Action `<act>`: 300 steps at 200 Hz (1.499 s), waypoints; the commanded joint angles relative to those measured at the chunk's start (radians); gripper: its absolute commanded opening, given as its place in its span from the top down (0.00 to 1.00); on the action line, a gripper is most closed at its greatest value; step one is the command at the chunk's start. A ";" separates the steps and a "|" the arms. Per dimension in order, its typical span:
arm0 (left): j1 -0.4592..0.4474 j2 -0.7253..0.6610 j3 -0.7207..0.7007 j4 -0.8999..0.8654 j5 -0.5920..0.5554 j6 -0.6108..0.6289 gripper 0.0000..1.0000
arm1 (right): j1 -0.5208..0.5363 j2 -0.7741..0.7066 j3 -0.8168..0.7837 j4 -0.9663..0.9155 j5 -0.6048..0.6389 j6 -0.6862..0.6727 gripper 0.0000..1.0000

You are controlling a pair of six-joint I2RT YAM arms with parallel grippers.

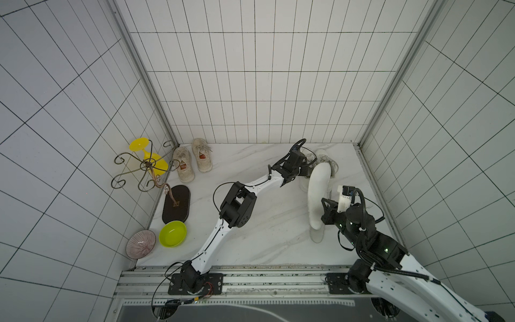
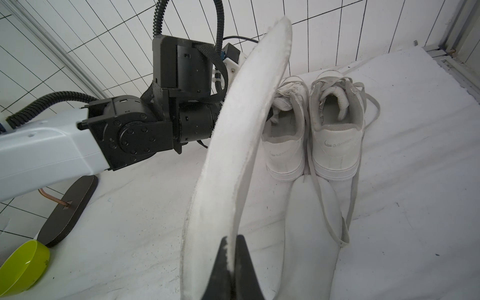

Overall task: Remove the insole from the shoe
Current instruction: Move the shoe to the center of the board, then place the insole at the center of the board.

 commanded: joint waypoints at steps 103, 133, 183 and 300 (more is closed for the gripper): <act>-0.016 -0.069 -0.060 0.098 0.048 0.021 1.00 | -0.009 0.099 -0.103 0.039 -0.105 0.087 1.00; -0.025 -0.016 0.004 0.078 0.071 0.002 0.87 | -0.010 0.104 -0.128 0.040 -0.145 0.119 1.00; -0.005 -0.133 -0.095 0.061 0.048 0.037 0.52 | -0.010 0.101 -0.207 0.083 -0.233 0.176 1.00; 0.212 -0.791 -0.811 0.084 0.011 -0.004 0.20 | -0.040 0.477 -0.206 0.328 -0.290 0.217 1.00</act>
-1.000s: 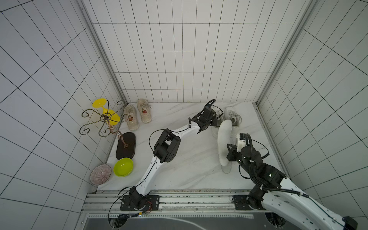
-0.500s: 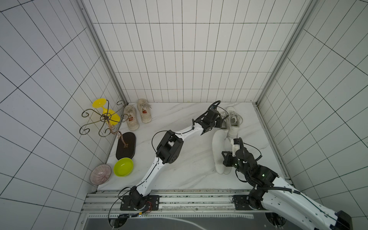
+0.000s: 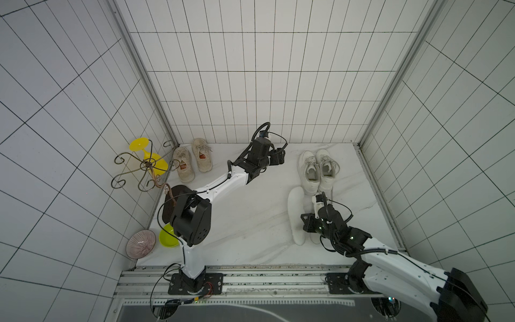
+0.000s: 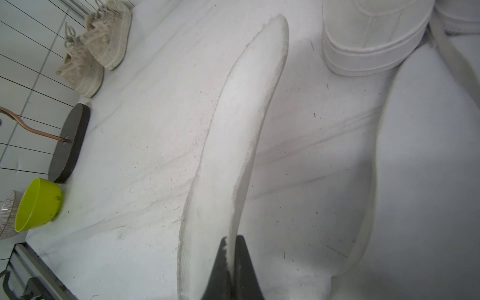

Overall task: Remove the insole from the shoe
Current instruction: Place the insole at the center of the board.

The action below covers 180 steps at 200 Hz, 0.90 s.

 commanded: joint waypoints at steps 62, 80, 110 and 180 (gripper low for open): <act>0.064 -0.273 -0.399 0.075 -0.070 -0.036 0.20 | -0.123 0.166 -0.070 0.039 -0.021 0.088 1.00; 0.070 -0.293 -0.425 0.074 -0.077 -0.035 0.20 | -0.171 0.179 -0.079 0.022 -0.047 0.085 0.92; 0.083 -0.318 -0.440 0.060 -0.085 -0.029 0.20 | -0.208 0.169 -0.081 -0.026 -0.041 0.072 0.71; 0.122 -0.333 -0.378 -0.044 -0.196 0.026 0.20 | -0.209 -0.051 -0.017 -0.146 -0.004 -0.011 0.40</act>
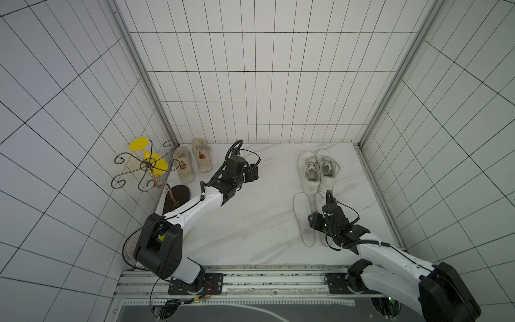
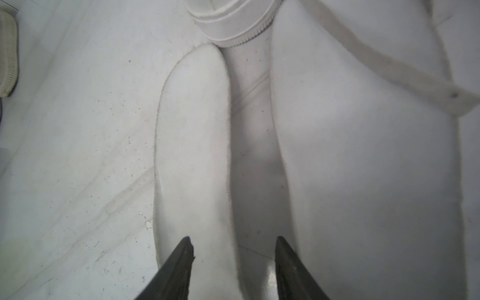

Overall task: Remove the insole from the shoe
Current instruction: Place the insole at the center of the board, then move the shoe to the center of the board.

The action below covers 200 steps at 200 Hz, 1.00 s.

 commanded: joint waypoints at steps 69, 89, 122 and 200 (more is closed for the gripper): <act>0.194 0.090 0.227 -0.254 -0.279 0.038 0.20 | -0.006 -0.160 0.127 -0.039 -0.094 -0.206 0.28; 0.273 0.157 0.300 -0.306 -0.310 0.034 0.20 | -0.006 -0.179 0.103 -0.006 -0.110 -0.199 0.28; 0.361 0.317 0.463 -0.391 -0.324 0.037 0.20 | -0.006 -0.206 0.068 0.019 -0.135 -0.196 0.28; 0.419 0.660 0.807 -0.562 -0.354 0.078 0.26 | -0.006 -0.233 0.034 0.014 -0.146 -0.217 0.28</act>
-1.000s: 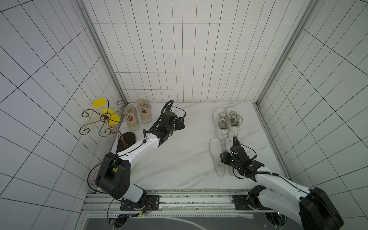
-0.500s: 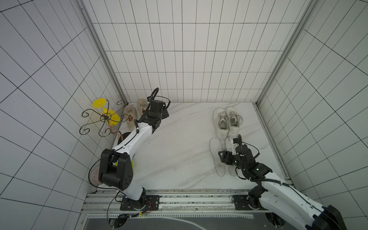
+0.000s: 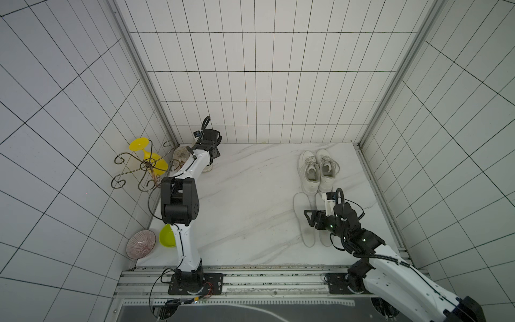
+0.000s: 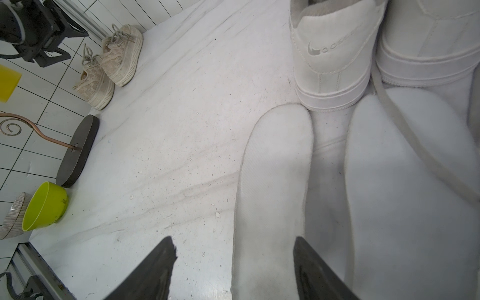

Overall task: Remove the insole from the shoe
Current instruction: Move the shoe to the center of the board.

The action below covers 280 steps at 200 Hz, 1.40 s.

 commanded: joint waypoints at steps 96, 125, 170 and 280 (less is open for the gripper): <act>0.068 0.246 0.226 -0.108 0.055 0.070 0.38 | -0.006 0.003 0.007 0.020 -0.012 -0.014 0.28; 0.072 0.286 0.271 -0.116 0.075 0.082 0.51 | -0.006 -0.006 0.003 0.014 -0.012 -0.013 0.28; 0.074 0.266 0.286 -0.143 0.161 0.075 0.96 | -0.006 0.002 0.004 0.015 -0.013 -0.011 0.28; -0.210 -0.254 -0.351 0.016 0.081 -0.030 1.00 | -0.006 0.046 0.025 0.022 0.012 -0.010 0.28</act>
